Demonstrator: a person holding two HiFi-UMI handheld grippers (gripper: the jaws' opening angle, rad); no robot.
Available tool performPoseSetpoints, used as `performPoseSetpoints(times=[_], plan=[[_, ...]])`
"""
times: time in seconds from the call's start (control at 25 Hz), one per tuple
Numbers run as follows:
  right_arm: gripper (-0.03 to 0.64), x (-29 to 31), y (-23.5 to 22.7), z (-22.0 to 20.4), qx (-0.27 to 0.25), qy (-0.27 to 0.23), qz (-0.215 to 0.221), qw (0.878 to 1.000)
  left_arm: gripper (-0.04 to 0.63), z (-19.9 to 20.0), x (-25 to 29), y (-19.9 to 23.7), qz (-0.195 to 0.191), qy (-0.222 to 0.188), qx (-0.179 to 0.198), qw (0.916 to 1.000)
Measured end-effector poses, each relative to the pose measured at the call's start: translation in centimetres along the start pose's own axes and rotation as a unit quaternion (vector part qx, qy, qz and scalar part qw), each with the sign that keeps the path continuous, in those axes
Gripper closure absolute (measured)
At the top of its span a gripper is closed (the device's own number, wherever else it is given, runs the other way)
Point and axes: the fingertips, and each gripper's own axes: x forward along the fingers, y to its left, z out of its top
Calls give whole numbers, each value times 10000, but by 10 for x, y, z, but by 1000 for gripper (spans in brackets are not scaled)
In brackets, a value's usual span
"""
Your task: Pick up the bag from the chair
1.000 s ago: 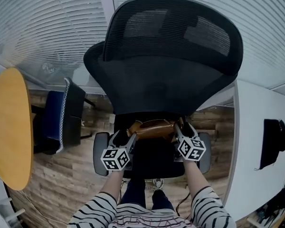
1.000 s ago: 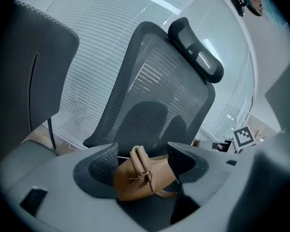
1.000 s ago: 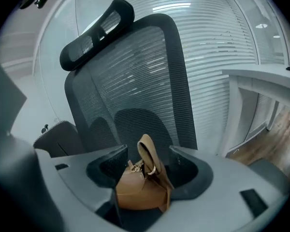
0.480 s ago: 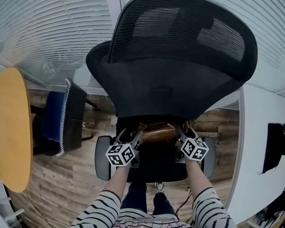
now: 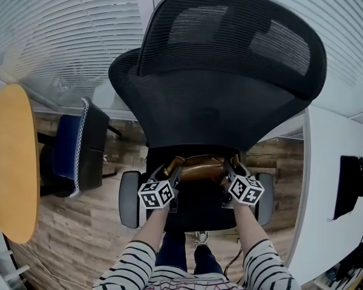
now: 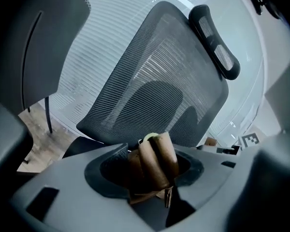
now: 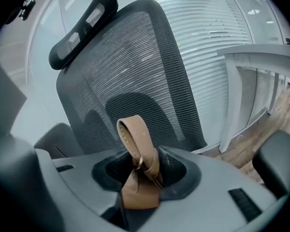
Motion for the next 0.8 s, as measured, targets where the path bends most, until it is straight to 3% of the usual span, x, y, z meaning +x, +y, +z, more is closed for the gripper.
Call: performPoseSetpoints(times=[0.28,0.52,0.8], plan=[[462,-13,0,-3,19,52,-173,9998,384,-7,-9,-7,8,140,34,9999],[466,-35,11,-2,12,63,-48,10000,387,-4,-34,-17,-52,62,49,10000],[469,-74,32,-6,2,54,91,9999,390,-1,-77,-32,-9,-233,410,9989]])
